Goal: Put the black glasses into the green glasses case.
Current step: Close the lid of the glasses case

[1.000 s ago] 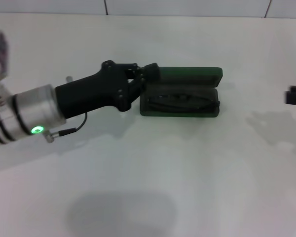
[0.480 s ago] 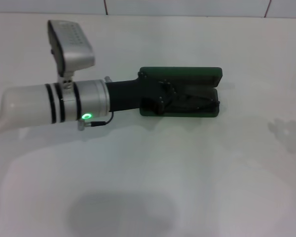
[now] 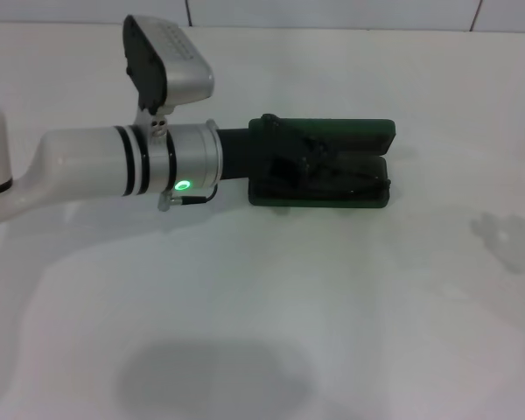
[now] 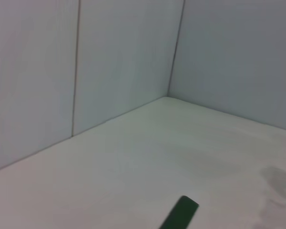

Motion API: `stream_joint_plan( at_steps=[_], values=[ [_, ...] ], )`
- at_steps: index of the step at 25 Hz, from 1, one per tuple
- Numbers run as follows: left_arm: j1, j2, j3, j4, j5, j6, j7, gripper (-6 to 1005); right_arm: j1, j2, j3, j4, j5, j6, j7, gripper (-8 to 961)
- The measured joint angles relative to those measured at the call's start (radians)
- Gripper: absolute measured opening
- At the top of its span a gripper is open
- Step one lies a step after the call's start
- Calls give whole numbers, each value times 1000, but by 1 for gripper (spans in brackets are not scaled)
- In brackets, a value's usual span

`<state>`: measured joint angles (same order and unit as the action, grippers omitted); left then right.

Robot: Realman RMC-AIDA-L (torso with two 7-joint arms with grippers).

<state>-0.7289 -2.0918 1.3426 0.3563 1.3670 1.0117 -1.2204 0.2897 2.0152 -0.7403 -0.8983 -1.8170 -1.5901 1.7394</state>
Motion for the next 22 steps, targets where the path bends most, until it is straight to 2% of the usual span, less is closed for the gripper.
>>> stream_joint_plan(
  at_steps=[10, 22],
  values=[
    [-21, -11, 63, -1, -8, -101, 1, 38, 11, 1, 1, 49, 1, 1, -26, 202],
    [-30, -14, 84, -3, -25, -156, 10, 51, 19, 2, 1, 71, 1, 1, -42, 206]
  ],
)
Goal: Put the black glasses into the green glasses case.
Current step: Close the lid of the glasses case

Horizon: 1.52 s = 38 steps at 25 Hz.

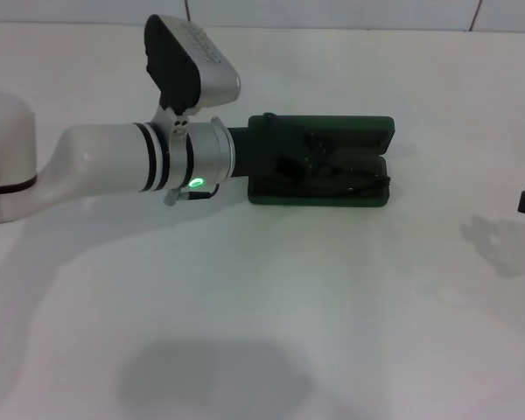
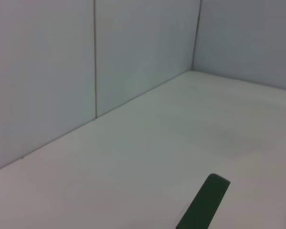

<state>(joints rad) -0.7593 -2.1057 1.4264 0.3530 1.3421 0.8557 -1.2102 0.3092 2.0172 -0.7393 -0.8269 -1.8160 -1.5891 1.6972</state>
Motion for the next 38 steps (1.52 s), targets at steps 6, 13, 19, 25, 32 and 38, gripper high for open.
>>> stream_joint_plan(
  at_steps=[6, 13, 19, 25, 32, 38],
  values=[
    [0, -2, 35, -1, 0, -21, -2, 58, 10, -1, 0, 14, 0, 0, -7, 209],
    [7, -2, 36, 2, 0, 2, -7, 66, 13, -2, 0, 15, 0, 7, -7, 211],
    [11, -2, 55, -3, 0, 8, -8, 73, 14, -2, 0, 16, 0, 8, -7, 213],
    [11, -2, 73, -4, 0, 8, -10, 79, 16, -2, 0, 15, 0, 8, -7, 216],
    [12, -2, 74, -12, 0, 8, -10, 87, 16, -2, 0, 15, 0, 8, -7, 218],
    [19, -2, 74, -18, 1, 9, -11, 94, 16, -2, 0, 15, 0, 8, -7, 221]
  ],
)
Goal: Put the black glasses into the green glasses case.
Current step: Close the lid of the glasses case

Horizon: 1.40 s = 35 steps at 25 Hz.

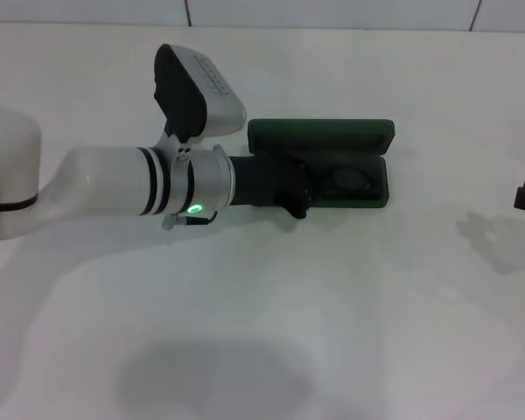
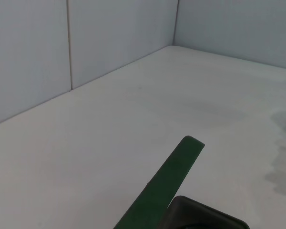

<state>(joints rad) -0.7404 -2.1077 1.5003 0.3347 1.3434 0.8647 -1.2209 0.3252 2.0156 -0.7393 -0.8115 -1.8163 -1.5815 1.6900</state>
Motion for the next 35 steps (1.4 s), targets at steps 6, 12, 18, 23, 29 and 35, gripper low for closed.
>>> stream_joint_plan(
  at_steps=[6, 12, 18, 23, 29, 35],
  values=[
    [19, 3, 1, 42, -33, 42, 10, 101, 1, 0, 0, 0, 0, -1, 0, 223],
    [67, 7, 1, 152, -56, 102, 7, 108, -4, -2, 0, 0, 0, -3, -1, 225],
    [170, 20, -34, 329, -127, 201, 7, 114, -3, -4, 1, -1, 0, -1, -2, 227],
    [71, 50, -151, 282, -22, 202, -80, 120, 1, -4, 2, 0, 0, 1, -13, 229],
    [-66, 75, -242, 131, 112, 186, -119, 127, 2, -1, 2, 21, 0, 1, -28, 231],
    [-95, 78, -244, 127, 264, 167, -205, 262, 1, -1, 2, 50, 13, 2, -47, 234]
  ],
)
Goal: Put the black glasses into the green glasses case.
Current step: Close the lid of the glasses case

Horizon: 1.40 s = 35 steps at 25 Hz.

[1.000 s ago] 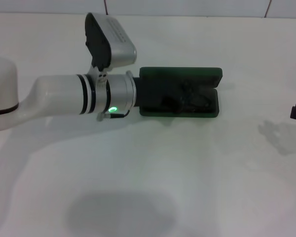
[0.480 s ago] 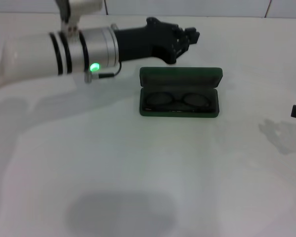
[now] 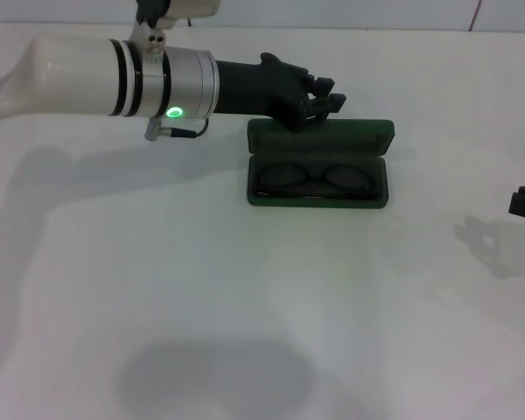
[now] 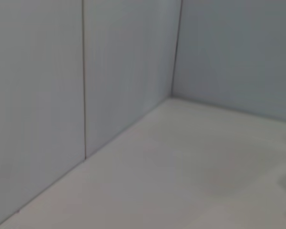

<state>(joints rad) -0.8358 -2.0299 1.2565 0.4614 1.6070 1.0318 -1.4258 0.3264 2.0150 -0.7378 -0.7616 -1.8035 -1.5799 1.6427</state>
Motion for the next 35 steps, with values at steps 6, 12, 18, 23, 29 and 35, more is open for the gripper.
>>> stream_joint_plan(
  at_steps=[6, 12, 18, 23, 29, 35],
  values=[
    [-2, -6, 1, -1, 20, -25, -3, 257, 2, -1, 0, 13, 0, 0, -15, 236],
    [-10, -20, 6, -19, 26, -53, 0, 226, 2, -1, 0, 24, 0, 0, -18, 238],
    [-32, -40, 8, -49, 50, -93, 12, 226, 2, -1, -1, 25, 0, 0, -18, 240],
    [-36, -54, 7, -49, 59, -111, 20, 226, 2, 0, -1, 26, 0, 0, -20, 242],
    [-37, -55, 7, -54, 60, -103, 13, 226, 2, 0, 0, 37, -1, 0, -28, 245],
    [-19, -55, 7, -58, 60, -53, 10, 227, 2, -1, 0, 38, -1, 0, -30, 247]
  ],
)
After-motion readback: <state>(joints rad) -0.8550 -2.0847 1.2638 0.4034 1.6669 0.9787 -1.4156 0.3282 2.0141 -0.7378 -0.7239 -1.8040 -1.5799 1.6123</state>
